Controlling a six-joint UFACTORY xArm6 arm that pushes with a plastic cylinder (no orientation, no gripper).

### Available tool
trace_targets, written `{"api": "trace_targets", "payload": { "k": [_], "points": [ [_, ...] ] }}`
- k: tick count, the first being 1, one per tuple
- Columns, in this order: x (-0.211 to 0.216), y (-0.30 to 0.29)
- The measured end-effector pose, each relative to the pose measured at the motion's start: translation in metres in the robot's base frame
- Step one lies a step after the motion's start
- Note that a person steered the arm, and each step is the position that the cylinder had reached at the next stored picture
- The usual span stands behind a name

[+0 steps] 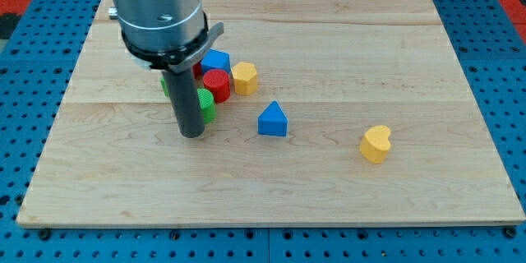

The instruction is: Push the green circle below the red circle

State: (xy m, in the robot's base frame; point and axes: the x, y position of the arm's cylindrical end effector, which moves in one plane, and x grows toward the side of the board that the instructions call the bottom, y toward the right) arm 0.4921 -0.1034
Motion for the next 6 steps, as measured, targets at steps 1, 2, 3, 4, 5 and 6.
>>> {"api": "trace_targets", "payload": {
  "k": [1,2,3,4,5,6],
  "points": [
    [-0.01,-0.009],
    [-0.012,-0.017],
    [-0.012,-0.021],
    [-0.012,-0.021],
    [0.004,-0.021],
    [0.05,0.007]
  ]
}}
